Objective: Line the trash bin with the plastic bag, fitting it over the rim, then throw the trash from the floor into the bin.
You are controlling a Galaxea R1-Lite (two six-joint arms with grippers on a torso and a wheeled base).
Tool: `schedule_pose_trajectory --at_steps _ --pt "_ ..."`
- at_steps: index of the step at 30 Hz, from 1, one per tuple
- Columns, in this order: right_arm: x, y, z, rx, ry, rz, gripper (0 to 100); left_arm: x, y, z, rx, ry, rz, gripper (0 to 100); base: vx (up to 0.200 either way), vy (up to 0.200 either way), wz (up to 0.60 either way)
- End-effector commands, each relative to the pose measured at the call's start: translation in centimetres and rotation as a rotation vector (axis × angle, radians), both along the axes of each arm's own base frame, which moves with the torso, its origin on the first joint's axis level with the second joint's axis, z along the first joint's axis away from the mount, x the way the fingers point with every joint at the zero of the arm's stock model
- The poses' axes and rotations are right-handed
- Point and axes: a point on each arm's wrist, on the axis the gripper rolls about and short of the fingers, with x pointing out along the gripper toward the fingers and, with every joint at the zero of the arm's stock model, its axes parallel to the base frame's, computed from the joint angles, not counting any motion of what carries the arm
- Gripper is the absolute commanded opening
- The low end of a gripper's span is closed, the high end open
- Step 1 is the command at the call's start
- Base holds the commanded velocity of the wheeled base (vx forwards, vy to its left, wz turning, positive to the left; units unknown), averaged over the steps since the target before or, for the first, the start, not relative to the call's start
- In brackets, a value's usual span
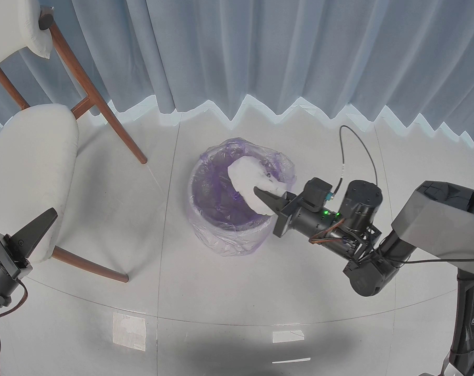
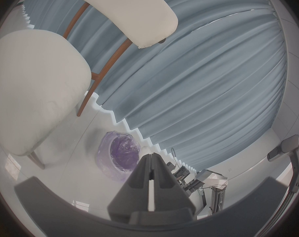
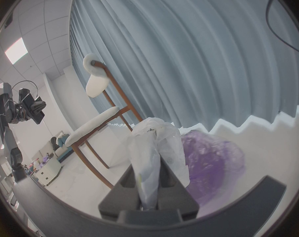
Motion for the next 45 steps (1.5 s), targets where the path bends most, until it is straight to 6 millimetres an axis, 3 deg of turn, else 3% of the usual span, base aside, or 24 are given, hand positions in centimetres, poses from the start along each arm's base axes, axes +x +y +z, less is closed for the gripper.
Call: schedule_pose_trajectory --at_steps 1,2,4,9,13,15,16,17,18,19,21,22,23,26,27,28,31,34,38,39,42,45 --pt "2.3 3.9 -1.6 -0.026 0.073 0.045 0 0.5 0.0 0.2 0.0 0.002 0.002 0 0.0 0.0 0.0" --pt "2.7 3.9 -1.6 -0.021 0.065 0.034 100 0.5 0.0 0.2 0.0 0.002 0.002 0 0.0 0.0 0.0" --pt "4.2 3.5 -1.0 0.011 0.019 -0.004 100 0.5 0.0 0.2 0.0 0.002 0.002 0 0.0 0.0 0.0" --pt "5.2 2.5 1.4 0.059 -0.043 -0.045 100 0.4 0.1 0.2 0.0 0.0 0.005 0 0.0 0.0 0.0" --pt "3.8 -0.3 4.9 0.074 -0.073 -0.083 100 0.1 0.1 0.5 0.009 -0.025 0.013 0 0.0 0.0 0.0" --pt "3.7 -0.5 5.0 0.074 -0.073 -0.086 100 0.1 0.1 0.5 0.01 -0.029 0.013 0 0.0 0.0 0.0" --pt "1.2 -3.9 7.4 0.065 -0.065 -0.131 100 -0.8 0.1 0.9 0.052 -0.095 0.023 0 0.0 0.0 0.0" --pt "-0.9 -6.1 8.5 0.058 -0.054 -0.16 100 -1.4 0.1 1.1 0.076 -0.134 0.028 0 0.0 0.0 0.0" --pt "-1.9 -7.1 9.0 0.054 -0.049 -0.174 100 -1.6 0.1 1.2 0.085 -0.15 0.032 0 0.0 0.0 0.0" --pt "-4.4 -9.2 9.6 0.045 -0.036 -0.205 100 -2.2 0.1 1.4 0.106 -0.179 0.042 0 0.0 0.0 0.0" --pt "-8.4 -12.2 10.1 0.026 -0.011 -0.254 100 -3.1 0.2 1.5 0.148 -0.223 0.072 0 0.0 0.0 0.0" --pt "-9.0 -12.7 10.2 0.023 -0.007 -0.263 100 -3.3 0.2 1.6 0.156 -0.231 0.079 0 0.0 0.0 0.0" --pt "-12.5 -15.5 10.2 -0.004 0.012 -0.333 100 -4.3 0.5 1.4 0.214 -0.253 0.138 0 0.0 0.0 0.0" --pt "-18.2 -18.6 9.9 -0.045 0.02 -0.427 100 -6.6 0.5 0.5 0.313 -0.276 0.215 0 0.0 0.0 0.0" --pt "-18.7 -18.8 9.9 -0.047 0.021 -0.431 100 -6.9 0.4 0.4 0.32 -0.278 0.219 0 0.0 0.0 0.0" --pt "-21.6 -19.5 9.4 -0.054 0.025 -0.447 100 -8.3 0.2 -0.5 0.349 -0.26 0.233 0 0.0 0.0 0.0" --pt "-26.7 -20.2 7.2 -0.079 0.043 -0.449 100 -11.6 -0.4 -3.2 0.393 -0.235 0.238 0 0.0 0.0 0.0" --pt "-30.0 -20.7 5.3 -0.132 -0.002 -0.452 100 -13.6 -0.7 -5.9 0.462 -0.208 0.244 0 0.0 0.0 0.0" --pt "-33.2 -21.2 3.3 -0.177 -0.057 -0.46 100 -13.1 -0.5 -7.1 0.641 -0.217 0.311 0 0.0 0.0 0.0" --pt "-35.0 -21.4 1.9 -0.172 -0.075 -0.464 100 -12.7 -0.4 -8.4 0.696 -0.199 0.319 0 0.0 0.0 0.0" --pt "-36.2 -21.7 -0.3 -0.207 -0.025 -0.513 100 -12.4 -0.3 -9.7 0.812 -0.206 0.311 0 0.0 0.0 0.0" --pt "-35.9 -22.0 0.0 -0.205 -0.008 -0.657 100 -12.4 -0.3 -10.4 0.889 -0.174 0.291 0 0.0 0.0 0.0"
